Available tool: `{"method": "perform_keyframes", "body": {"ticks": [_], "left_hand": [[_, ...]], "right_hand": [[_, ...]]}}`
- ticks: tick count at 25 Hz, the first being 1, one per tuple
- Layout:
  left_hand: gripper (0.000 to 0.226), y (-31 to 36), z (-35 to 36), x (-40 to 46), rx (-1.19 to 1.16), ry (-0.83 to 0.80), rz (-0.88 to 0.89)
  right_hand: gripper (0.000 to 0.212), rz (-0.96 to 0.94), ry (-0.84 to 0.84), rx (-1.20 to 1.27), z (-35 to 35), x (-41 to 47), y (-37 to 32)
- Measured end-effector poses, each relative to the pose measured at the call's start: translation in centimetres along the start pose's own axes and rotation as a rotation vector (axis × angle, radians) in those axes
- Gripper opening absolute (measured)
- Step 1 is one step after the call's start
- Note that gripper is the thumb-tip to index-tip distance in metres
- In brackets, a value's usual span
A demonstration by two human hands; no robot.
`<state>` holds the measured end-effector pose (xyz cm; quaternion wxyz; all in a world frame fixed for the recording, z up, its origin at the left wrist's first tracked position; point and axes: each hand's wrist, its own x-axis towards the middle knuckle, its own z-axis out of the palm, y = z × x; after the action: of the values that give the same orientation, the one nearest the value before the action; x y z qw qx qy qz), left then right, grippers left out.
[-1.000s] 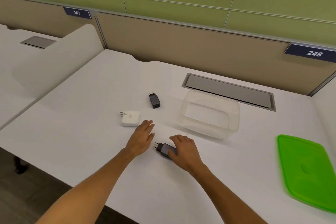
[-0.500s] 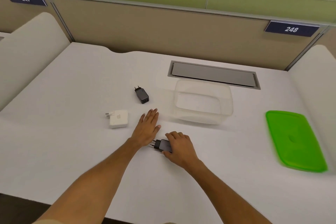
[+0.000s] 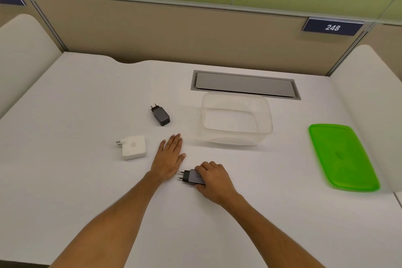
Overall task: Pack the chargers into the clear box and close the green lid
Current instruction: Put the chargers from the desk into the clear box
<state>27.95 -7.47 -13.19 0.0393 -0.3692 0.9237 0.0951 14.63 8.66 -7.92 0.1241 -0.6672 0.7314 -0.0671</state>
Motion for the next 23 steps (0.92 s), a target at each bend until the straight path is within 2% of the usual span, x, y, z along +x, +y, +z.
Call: {"method": "perform_keyframes", "body": {"ticks": [4, 8, 12, 14, 18, 23], "left_hand": [[0.06, 0.2, 0.1, 0.0, -0.01, 0.022, -0.007], [0.06, 0.4, 0.1, -0.1, -0.019, 0.047, -0.013], [0.06, 0.4, -0.1, -0.2, -0.039, 0.048, -0.016], [0.06, 0.4, -0.1, -0.2, -0.031, 0.041, -0.02], [0.06, 0.4, -0.2, -0.1, -0.039, 0.039, -0.016], [0.06, 0.3, 0.0, 0.0, -0.035, 0.039, -0.022]], "right_hand": [[0.042, 0.02, 0.123, 0.039, -2.2, -0.2, 1.1], [0.038, 0.045, 0.39, 0.119, -6.2, 1.5, 1.3], [0.038, 0.206, 0.57, 0.206, -10.6, 5.3, 2.2], [0.037, 0.326, 0.54, 0.241, -12.2, 7.6, 3.4], [0.034, 0.543, 0.325, 0.168, -12.8, 11.4, 6.5], [0.026, 0.639, 0.121, 0.067, -10.7, 13.8, 8.3]]}}
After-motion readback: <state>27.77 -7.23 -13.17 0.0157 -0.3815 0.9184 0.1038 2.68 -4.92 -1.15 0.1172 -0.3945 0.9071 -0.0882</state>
